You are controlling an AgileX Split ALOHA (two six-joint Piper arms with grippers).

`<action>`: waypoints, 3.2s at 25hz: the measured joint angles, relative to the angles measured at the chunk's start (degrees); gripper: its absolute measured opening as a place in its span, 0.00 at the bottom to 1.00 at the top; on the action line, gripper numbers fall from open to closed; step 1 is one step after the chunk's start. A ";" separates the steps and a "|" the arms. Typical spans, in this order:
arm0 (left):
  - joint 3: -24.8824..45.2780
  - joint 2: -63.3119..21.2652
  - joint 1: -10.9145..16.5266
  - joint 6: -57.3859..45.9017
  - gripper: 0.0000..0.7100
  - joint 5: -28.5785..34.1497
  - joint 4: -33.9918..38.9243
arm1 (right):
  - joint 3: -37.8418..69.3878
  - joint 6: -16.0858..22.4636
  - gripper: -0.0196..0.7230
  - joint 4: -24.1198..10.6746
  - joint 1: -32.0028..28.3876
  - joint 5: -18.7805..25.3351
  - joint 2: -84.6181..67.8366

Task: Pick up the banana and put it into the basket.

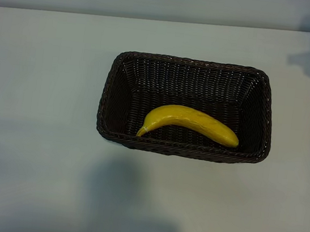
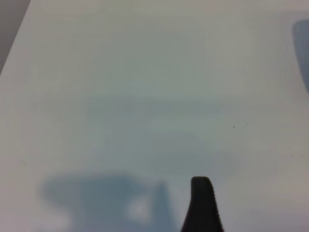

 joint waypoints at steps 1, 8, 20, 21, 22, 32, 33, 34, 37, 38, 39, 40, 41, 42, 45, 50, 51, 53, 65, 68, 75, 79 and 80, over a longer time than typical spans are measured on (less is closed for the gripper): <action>0.00 0.00 0.00 0.00 0.79 0.00 0.00 | 0.00 0.00 0.79 0.00 0.00 0.05 0.00; 0.00 0.00 0.00 0.00 0.79 0.00 -0.76 | 2.68 -0.92 0.79 0.00 0.00 -0.05 -0.96; 0.00 0.00 0.00 0.00 0.79 0.00 -0.76 | 26.79 -4.55 0.79 0.00 0.00 -0.09 -20.16; 0.00 0.00 0.00 0.00 0.79 0.00 -0.39 | 29.42 -4.55 0.79 0.00 0.00 -0.09 -22.45; 0.00 0.00 0.00 0.00 0.79 0.00 -0.39 | 32.17 -4.55 0.79 0.00 0.00 -0.09 -24.92; 0.00 0.00 0.00 0.00 0.79 0.00 -0.39 | 55.94 -4.49 0.79 0.00 0.00 0.14 -51.98; 0.00 0.00 0.00 0.00 0.79 0.00 -0.76 | 57.43 -4.32 0.79 0.00 0.00 0.13 -54.69; 0.00 0.00 0.00 0.00 0.79 0.00 -0.76 | 58.73 -4.01 0.79 0.00 0.00 0.13 -57.31; 0.00 0.00 0.00 0.00 0.79 0.00 -0.39 | 61.43 -3.65 0.79 0.32 0.00 -0.16 -64.52; 0.00 0.00 0.00 0.00 0.79 0.00 -0.76 | 62.14 -3.54 0.79 0.38 0.00 -0.88 -67.23; 0.00 0.00 0.00 0.00 0.79 0.00 -0.76 | 62.94 -3.47 0.79 0.44 0.00 -1.75 -70.00; 0.00 0.00 0.00 0.00 0.79 0.00 -0.39 | 63.65 -3.33 0.79 0.50 0.00 -2.60 -72.02; 0.00 0.00 0.00 0.00 0.79 0.00 -0.76 | 64.45 -3.19 0.79 0.43 0.00 -3.69 -73.50; 0.00 0.00 0.00 0.00 0.79 0.00 -0.39 | 65.07 -3.17 0.79 0.54 0.00 -4.59 -74.66; 0.00 0.00 0.00 0.00 0.79 0.00 -0.76 | 67.95 -2.82 0.79 0.62 0.00 -6.49 -78.23; 0.00 0.00 0.00 0.00 0.79 0.00 -0.76 | 70.74 -2.64 0.79 0.61 0.00 -7.79 -80.69; 0.00 0.00 0.00 0.00 0.79 0.00 -0.76 | 70.74 -2.64 0.79 0.61 0.00 -7.94 -80.92; 0.00 0.00 0.00 0.00 0.79 0.00 -0.39 | 70.74 -2.64 0.79 0.61 0.00 -8.06 -81.20; 0.00 0.00 0.00 0.00 0.79 0.00 -0.76 | 70.74 -2.59 0.79 0.61 0.00 -8.17 -93.84; 0.00 0.00 0.00 0.00 0.79 0.00 -0.76 | 70.74 -2.59 0.79 0.61 0.00 -8.17 -100.49; 0.00 0.00 0.00 0.00 0.79 0.00 -0.76 | 70.78 -2.59 0.79 0.61 0.00 -7.92 -113.39; 0.00 0.00 0.00 0.00 0.79 0.00 -0.76 | 70.78 -2.59 0.79 0.61 0.00 -7.94 -113.39; 0.00 0.00 0.00 0.00 0.79 0.00 -0.76 | 70.78 -2.59 0.79 0.61 0.00 -7.94 -113.39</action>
